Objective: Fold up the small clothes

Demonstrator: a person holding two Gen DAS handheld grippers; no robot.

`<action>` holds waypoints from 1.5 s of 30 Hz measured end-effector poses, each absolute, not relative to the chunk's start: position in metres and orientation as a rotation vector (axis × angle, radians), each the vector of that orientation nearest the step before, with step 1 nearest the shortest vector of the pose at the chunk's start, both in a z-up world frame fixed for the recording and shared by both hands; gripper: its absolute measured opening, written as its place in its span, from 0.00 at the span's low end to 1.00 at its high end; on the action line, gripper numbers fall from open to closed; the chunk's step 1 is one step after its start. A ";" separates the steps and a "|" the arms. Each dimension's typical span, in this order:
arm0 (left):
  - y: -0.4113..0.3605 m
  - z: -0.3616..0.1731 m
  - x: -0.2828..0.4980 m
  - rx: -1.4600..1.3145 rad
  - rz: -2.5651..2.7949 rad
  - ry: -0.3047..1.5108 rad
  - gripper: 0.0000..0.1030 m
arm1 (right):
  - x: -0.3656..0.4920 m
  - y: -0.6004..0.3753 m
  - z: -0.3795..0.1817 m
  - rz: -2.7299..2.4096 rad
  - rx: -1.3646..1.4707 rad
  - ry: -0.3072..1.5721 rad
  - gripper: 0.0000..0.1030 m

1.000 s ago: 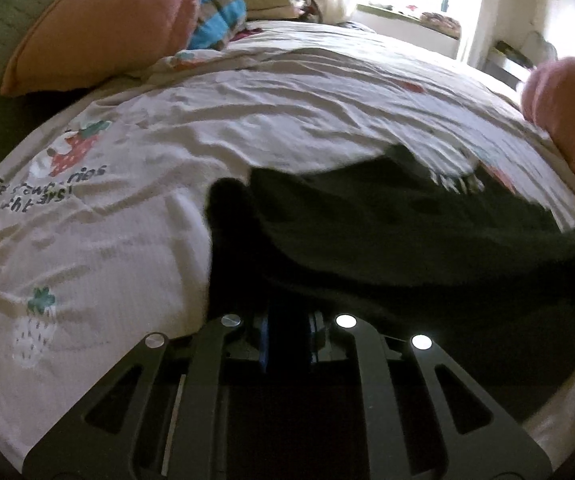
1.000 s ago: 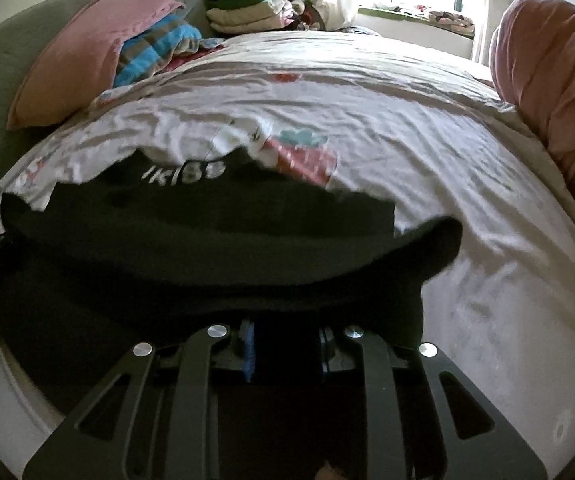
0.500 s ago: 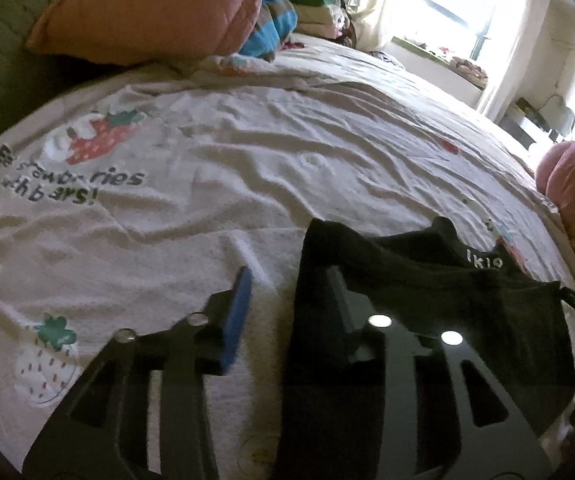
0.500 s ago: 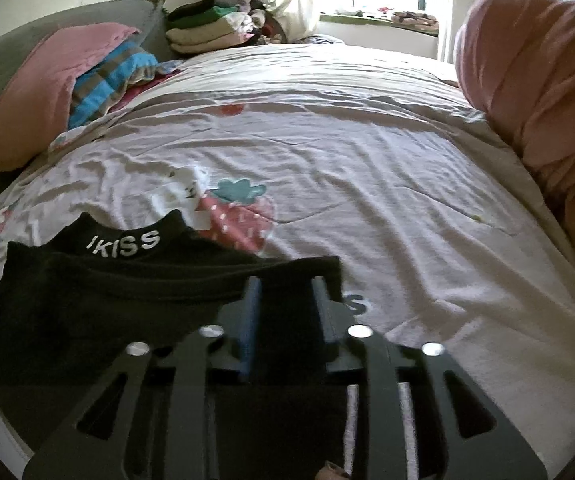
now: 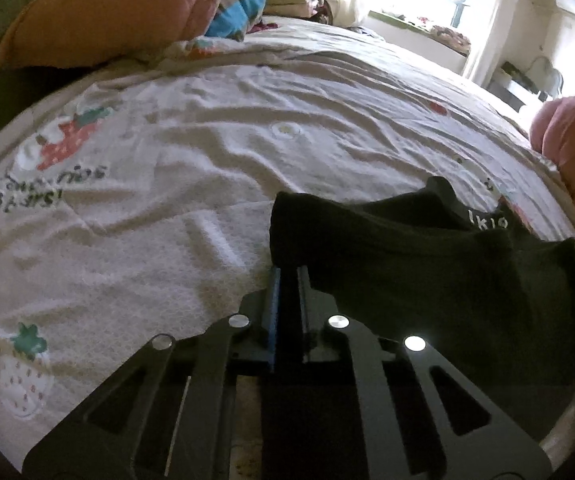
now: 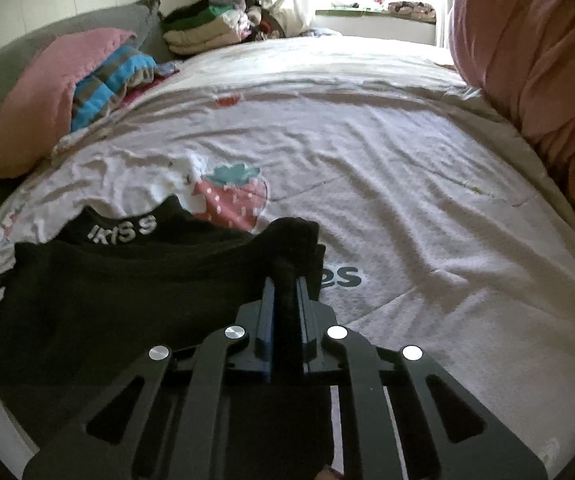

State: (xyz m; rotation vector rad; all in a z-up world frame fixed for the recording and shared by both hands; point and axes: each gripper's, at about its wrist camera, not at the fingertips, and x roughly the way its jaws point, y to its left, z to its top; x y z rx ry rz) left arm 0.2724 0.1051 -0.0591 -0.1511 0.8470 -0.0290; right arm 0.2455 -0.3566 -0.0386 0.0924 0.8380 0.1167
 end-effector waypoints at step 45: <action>0.058 -0.017 0.203 -0.120 -0.140 0.797 0.37 | 0.151 -0.319 -0.023 0.261 -0.020 0.842 0.37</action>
